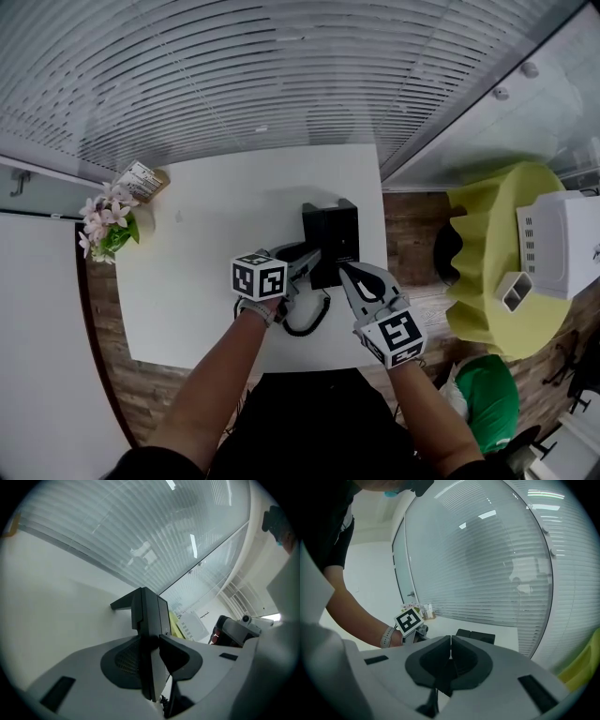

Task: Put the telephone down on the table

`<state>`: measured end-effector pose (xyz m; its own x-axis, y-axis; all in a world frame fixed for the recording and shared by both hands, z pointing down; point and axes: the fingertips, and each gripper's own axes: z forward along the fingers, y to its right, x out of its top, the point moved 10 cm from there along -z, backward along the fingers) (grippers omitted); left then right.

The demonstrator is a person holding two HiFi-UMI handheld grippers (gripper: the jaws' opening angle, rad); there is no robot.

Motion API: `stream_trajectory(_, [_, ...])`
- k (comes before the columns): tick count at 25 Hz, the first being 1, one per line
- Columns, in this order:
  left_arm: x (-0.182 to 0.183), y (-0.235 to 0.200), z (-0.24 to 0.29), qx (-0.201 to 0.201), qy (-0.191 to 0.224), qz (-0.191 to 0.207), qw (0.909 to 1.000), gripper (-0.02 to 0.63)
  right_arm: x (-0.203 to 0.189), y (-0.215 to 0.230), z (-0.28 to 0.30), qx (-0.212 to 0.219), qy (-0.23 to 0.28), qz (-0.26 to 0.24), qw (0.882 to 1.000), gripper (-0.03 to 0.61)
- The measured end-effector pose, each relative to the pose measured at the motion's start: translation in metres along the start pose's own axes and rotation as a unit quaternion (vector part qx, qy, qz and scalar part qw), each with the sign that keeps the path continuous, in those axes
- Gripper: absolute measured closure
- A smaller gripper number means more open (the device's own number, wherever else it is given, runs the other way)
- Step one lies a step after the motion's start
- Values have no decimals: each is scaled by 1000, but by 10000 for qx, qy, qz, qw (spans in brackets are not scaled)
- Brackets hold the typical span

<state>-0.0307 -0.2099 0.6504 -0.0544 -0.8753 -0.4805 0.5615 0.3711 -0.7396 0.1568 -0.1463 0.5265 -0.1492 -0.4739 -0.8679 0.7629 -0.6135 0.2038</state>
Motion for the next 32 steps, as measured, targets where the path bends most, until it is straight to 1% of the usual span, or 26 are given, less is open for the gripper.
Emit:
stream_trajectory(1, [0,0,0,-32,5,-45,10000,495,-1,0,0,-3,-24,-33,10000,555])
stream_trajectory(5, [0,3,-4,-44,15,-168,9998,517,0,0,1,46,-65,-93,9999,555])
stream_trajectory(9, [2,7,-8,-71,22,-315,9995,531,3,0,0,64,-22,-125,9999,555])
stream_trajectory(16, [5,19,-22,-112,155,-367,9991,535,3,-2,-10,94,39,-129,9999,555])
stream_trajectory(19, [7,28,-32,-126,260,-335,9990,537,6,-7,-15,117,87,-163,9998,555])
stream_trajectory(24, [15,51,-56,-145,501,-139,9985,537,11,-19,-26,163,192,-247,9994,555])
stream_trajectory(27, [10,59,-70,-214,521,-172,9983,537,13,-30,-32,207,245,-316,9990,555])
stream_trajectory(32, [3,77,-97,-211,607,-120,9979,537,21,-49,-45,262,392,-446,9979,555])
